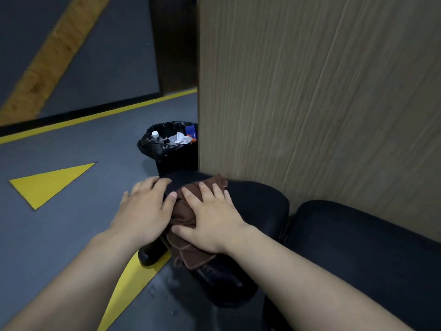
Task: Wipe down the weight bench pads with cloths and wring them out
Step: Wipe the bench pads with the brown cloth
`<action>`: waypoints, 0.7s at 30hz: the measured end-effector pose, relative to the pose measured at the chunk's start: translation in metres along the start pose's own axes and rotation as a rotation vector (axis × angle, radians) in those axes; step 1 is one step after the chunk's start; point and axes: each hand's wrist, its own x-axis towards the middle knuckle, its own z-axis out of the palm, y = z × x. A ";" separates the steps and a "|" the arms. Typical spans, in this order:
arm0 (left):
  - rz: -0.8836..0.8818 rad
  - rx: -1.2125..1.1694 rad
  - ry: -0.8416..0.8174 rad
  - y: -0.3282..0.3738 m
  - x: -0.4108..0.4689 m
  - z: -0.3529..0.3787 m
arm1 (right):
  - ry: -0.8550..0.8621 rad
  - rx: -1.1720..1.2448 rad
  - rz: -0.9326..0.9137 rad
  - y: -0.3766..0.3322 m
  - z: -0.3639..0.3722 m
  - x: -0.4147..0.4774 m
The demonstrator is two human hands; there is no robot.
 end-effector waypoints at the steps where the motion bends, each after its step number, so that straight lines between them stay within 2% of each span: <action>1: -0.002 0.000 0.006 0.000 0.000 -0.001 | 0.001 0.005 0.016 0.002 -0.001 0.011; 6: 0.021 0.014 -0.031 0.004 -0.004 0.000 | 0.010 -0.006 0.091 0.038 -0.014 0.033; 13: 0.087 0.064 -0.182 0.011 -0.004 0.012 | 0.017 -0.003 0.181 0.117 -0.026 -0.034; 17: 0.087 0.067 -0.205 0.010 -0.004 0.011 | 0.047 0.053 0.149 0.117 -0.019 -0.084; 21: 0.099 0.084 -0.208 0.008 -0.006 0.007 | -0.017 -0.016 0.005 0.079 -0.016 -0.099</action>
